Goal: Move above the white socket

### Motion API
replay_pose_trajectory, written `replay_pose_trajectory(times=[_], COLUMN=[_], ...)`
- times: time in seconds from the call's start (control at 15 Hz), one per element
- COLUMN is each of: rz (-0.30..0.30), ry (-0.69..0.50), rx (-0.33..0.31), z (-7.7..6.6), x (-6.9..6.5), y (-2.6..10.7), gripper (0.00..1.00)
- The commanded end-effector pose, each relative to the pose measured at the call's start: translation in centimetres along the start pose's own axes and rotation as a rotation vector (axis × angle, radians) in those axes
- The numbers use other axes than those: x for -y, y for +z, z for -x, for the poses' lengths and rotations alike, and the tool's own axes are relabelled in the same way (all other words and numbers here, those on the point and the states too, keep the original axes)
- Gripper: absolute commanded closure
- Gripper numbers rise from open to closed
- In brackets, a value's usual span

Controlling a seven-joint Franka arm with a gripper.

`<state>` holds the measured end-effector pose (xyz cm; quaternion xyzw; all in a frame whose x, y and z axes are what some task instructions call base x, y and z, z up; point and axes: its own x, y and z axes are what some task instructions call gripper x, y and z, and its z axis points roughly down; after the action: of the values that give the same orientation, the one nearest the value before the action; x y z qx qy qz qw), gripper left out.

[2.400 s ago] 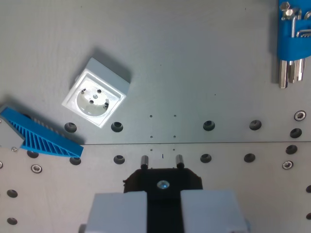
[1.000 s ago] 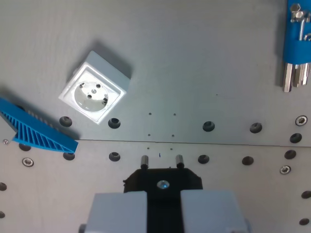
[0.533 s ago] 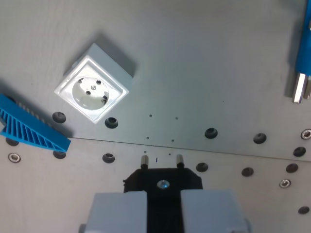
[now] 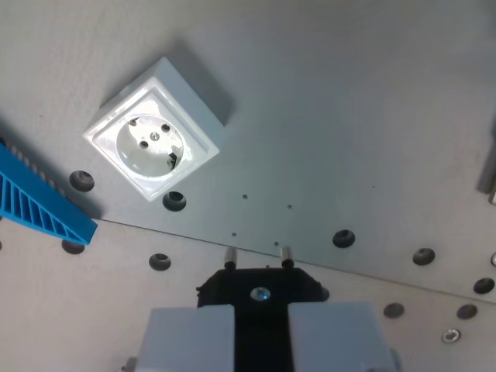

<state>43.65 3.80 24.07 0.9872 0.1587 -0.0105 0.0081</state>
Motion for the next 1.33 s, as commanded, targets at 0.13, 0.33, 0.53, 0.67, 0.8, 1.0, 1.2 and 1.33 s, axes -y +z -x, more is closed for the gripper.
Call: replay_pose_trajectory(times=[0.13,0.33,0.53,0.67,0.8,1.0,1.2,1.33], rz=[0.006,0.01,0.012,0.014,0.017,0.025,0.034,0.04], ry=[-0.262,-0.322,-0.376,-0.407,-0.437,-0.476,-0.509,-0.523], rx=[-0.094,-0.097,-0.1,-0.104,-0.102,-0.105,-0.102,-0.102], z=[0.3,0.5,0.7,0.9,1.0,1.2,1.3,1.4], x=[0.7,1.5,2.2,2.7,3.2,3.8,4.4,4.7], y=[2.1,3.6,5.1,6.1,7.2,8.7,9.9,10.6], gripper=[1.0,1.0,1.0,1.0,1.0,1.0,1.0,1.0])
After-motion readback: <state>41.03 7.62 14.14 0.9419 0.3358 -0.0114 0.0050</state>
